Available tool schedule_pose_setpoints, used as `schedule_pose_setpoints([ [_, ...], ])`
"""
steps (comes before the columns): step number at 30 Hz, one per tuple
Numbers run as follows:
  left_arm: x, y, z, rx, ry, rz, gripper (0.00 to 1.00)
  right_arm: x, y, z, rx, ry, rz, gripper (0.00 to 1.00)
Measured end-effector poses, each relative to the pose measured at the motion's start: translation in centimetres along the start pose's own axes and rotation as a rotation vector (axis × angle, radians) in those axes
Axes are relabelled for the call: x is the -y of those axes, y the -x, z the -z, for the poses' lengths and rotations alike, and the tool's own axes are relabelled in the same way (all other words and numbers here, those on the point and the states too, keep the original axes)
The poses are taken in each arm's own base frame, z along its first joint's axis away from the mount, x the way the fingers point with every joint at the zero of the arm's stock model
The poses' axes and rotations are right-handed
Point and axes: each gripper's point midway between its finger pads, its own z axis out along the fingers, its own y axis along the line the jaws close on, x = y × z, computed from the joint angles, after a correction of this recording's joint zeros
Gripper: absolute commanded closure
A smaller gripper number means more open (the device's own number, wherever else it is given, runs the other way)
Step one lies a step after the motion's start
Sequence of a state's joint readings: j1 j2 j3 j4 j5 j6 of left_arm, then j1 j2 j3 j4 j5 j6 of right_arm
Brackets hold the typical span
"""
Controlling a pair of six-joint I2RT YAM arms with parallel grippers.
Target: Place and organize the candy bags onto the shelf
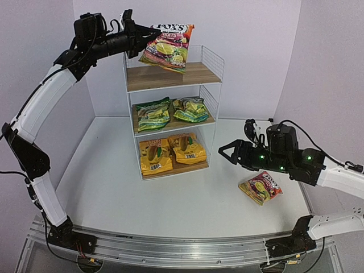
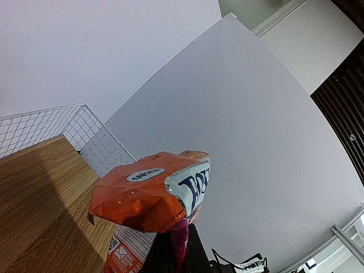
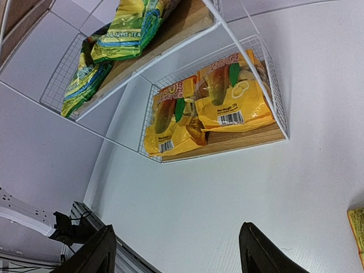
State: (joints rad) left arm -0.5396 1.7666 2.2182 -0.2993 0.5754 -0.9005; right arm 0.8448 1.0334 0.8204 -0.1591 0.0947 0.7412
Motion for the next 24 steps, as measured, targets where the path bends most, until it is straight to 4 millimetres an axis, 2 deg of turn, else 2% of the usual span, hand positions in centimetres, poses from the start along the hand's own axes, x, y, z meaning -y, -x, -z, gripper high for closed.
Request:
schedule_pose_setpoints([
  [4,-1.0,-0.5,-0.7,0.039,0.087,-0.034,1.00,0.7,-0.1,0.0,0.012,-0.024,-0.008,0.29],
  [11,-3.0,-3.1,-1.5,0.045,0.267,-0.064,1.00,1.1,0.3,0.1,0.039,-0.046,-0.017,0.29],
  [13,-4.1,-3.0,-1.1,0.060,0.326,-0.065,0.98,1.2,0.4,0.2,0.044,-0.051,-0.018,0.29],
  [15,-5.1,-2.6,-0.6,0.086,0.384,-0.072,0.90,1.3,0.5,0.1,0.047,-0.055,-0.018,0.29],
  [17,-5.7,-2.1,0.0,0.115,0.434,-0.083,0.93,1.4,0.4,0.0,0.045,-0.060,-0.018,0.29],
  [19,-5.5,-1.6,0.6,0.141,0.453,-0.094,0.95,1.6,0.2,-0.3,0.038,-0.068,-0.018,0.29],
  [23,-4.1,-0.7,1.8,0.186,0.464,-0.131,0.87,2.0,-0.2,-0.8,0.022,-0.085,-0.018,0.28],
  [24,-3.9,-0.4,2.2,0.196,0.469,-0.141,0.82,2.1,-0.2,-0.9,0.020,-0.087,-0.019,0.28],
])
